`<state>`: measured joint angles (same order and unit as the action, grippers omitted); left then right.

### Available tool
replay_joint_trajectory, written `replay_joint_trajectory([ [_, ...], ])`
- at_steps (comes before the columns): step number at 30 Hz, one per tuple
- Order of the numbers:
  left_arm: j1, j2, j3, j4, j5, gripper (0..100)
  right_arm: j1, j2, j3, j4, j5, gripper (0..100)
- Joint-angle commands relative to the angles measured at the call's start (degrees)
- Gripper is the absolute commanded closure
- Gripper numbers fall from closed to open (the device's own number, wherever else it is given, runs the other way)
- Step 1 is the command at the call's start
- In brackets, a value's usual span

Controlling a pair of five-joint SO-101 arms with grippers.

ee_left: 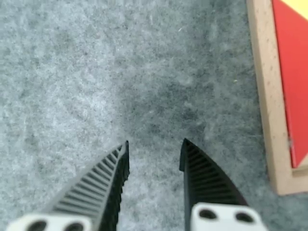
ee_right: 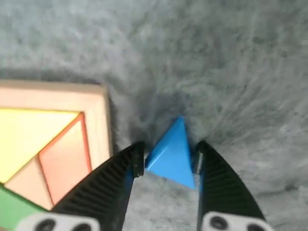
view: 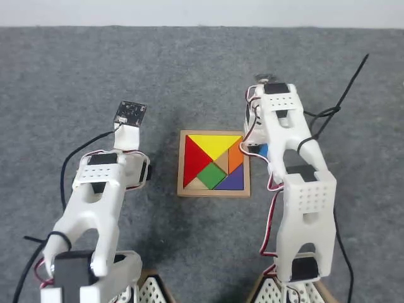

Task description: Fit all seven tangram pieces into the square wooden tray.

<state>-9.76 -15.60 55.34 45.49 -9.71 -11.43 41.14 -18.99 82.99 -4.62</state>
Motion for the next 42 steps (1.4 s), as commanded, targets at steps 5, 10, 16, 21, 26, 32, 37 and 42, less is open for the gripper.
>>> replay_joint_trajectory([
  [5,0.44,-0.18,-0.22,-1.23,-0.18,84,-0.04,1.36,2.73,3.03,2.81,75.3],
  [10,0.44,-0.18,-0.22,-1.23,-0.18,84,0.22,1.36,2.64,3.03,2.90,82.2],
  [16,0.44,-0.18,-0.22,-1.23,-0.18,84,0.13,1.19,2.90,3.03,5.45,88.4],
  [21,0.44,-0.18,-0.22,-1.23,-0.18,84,0.04,1.10,2.81,3.47,10.73,99.5],
  [26,0.44,-0.18,-0.22,-1.23,-0.18,84,0.31,-1.71,3.34,4.26,11.43,99.1],
  [32,0.44,-0.18,-0.22,-1.23,-0.18,84,-0.22,-14.90,6.51,8.13,11.52,99.1],
  [37,0.44,-0.18,-0.22,-1.23,-0.18,84,-1.36,-29.32,15.30,8.22,11.96,99.1],
  [42,0.44,-0.18,-0.22,-1.23,-0.18,84,-6.20,-40.92,25.67,5.32,12.04,99.1],
])
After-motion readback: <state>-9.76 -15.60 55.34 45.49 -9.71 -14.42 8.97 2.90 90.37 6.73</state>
